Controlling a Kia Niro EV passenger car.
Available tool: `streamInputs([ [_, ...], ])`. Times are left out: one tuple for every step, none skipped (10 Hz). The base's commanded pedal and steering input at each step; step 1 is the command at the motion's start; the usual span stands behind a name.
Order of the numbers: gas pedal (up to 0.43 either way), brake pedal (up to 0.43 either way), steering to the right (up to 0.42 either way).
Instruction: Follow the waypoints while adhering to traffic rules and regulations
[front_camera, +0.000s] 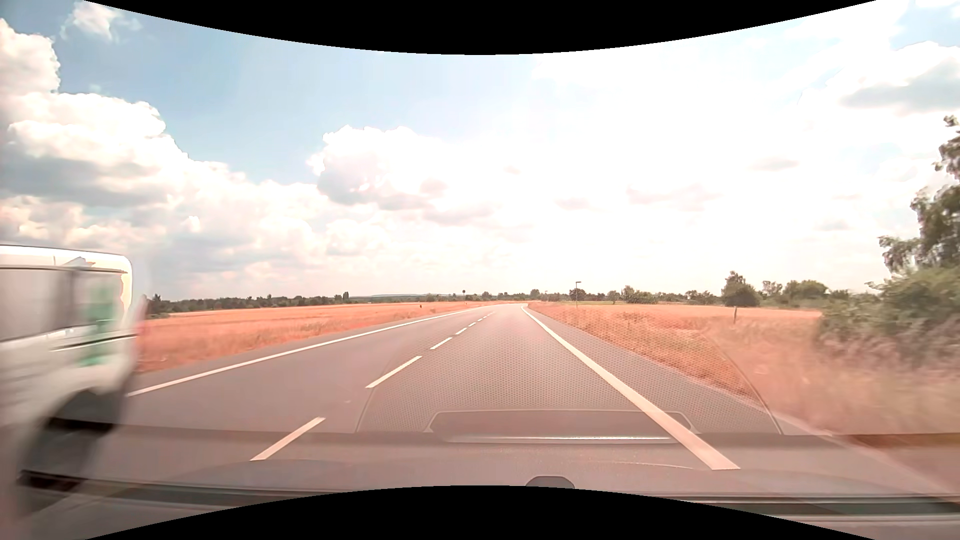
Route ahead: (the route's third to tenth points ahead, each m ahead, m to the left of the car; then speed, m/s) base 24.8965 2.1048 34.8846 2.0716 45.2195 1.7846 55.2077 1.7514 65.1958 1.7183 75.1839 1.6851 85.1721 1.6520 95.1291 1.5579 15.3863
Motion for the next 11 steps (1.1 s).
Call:
streamInputs([
  [0.240,0.000,-0.003],
  [0.240,0.000,-0.003],
  [0.240,0.000,-0.003],
  [0.240,0.000,-0.003],
  [0.240,0.000,-0.003],
  [0.240,0.000,-0.002],
  [0.240,0.000,-0.002],
  [0.240,0.000,-0.002],
  [0.240,0.000,-0.002],
  [0.240,0.000,-0.002],
  [0.240,0.000,-0.002],
])
